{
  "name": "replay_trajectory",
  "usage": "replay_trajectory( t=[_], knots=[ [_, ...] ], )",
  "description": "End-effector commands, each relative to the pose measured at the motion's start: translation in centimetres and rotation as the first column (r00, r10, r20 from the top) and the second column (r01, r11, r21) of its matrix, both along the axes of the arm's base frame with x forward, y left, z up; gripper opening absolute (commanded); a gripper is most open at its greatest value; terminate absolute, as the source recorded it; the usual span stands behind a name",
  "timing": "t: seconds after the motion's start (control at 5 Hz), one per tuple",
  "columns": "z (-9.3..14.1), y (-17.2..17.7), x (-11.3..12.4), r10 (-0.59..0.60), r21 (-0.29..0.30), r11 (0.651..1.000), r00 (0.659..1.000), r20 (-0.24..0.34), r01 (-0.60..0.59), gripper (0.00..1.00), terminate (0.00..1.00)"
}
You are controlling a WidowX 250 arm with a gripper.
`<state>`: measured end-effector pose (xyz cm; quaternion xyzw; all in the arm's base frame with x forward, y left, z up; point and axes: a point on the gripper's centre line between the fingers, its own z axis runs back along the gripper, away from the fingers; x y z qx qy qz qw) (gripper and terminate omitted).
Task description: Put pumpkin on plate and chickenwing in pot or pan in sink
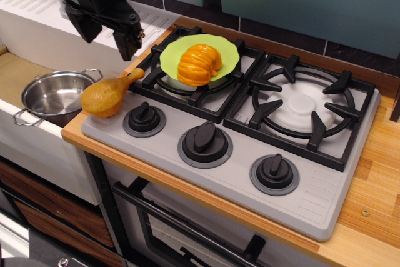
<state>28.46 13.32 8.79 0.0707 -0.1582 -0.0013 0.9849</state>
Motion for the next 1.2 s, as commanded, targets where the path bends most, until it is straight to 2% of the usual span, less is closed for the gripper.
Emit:
replay_trajectory(
  t=[0.0, 0.2, 1.0],
  knots=[
    [-1.4, 0.3, 0.1, 0.055, 0.005, 0.998, 0.998, 0.008, -0.056, 1.00, 0.00],
    [-2.7, 0.1, -0.1, 0.057, -0.013, 0.998, 0.998, 0.016, -0.057, 1.00, 0.00],
    [-5.5, -0.2, -0.1, 0.053, -0.068, 0.996, 0.998, 0.024, -0.051, 1.00, 0.00]
  ],
)
